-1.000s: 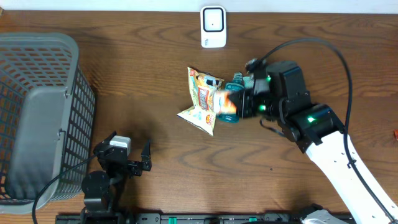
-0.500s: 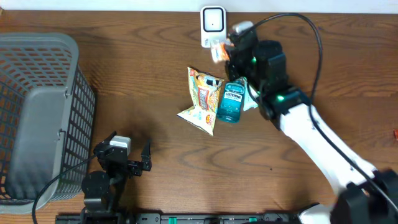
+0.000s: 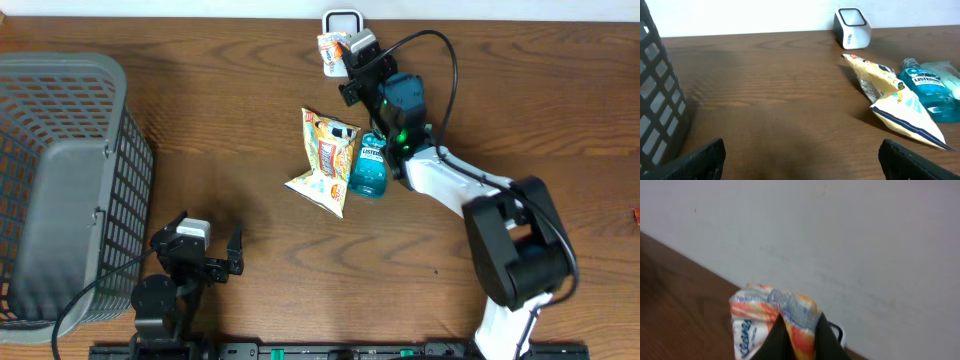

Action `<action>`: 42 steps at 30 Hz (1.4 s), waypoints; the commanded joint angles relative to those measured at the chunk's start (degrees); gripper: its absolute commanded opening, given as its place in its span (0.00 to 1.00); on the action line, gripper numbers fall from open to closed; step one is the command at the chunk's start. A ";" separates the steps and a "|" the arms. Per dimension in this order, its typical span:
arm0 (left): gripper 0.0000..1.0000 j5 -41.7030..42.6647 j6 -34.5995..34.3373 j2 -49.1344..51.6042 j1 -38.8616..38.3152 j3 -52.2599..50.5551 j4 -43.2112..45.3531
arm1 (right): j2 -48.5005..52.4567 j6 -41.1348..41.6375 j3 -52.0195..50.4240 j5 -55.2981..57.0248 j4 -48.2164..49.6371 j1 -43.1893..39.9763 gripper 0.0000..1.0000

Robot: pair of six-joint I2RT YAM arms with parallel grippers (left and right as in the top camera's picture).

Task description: Scan the item barcode

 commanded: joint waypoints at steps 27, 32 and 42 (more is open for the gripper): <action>0.98 0.28 0.79 -0.26 0.33 -0.90 -1.18 | 27.67 10.05 29.11 -5.64 -1.51 -6.34 0.01; 0.98 0.28 0.79 -0.26 0.33 -0.92 -1.18 | 27.63 10.03 29.31 -5.68 -1.27 -6.64 0.01; 0.98 0.28 0.79 -0.26 0.33 -0.90 -1.18 | 19.34 1.53 29.46 4.15 -16.76 -8.55 0.01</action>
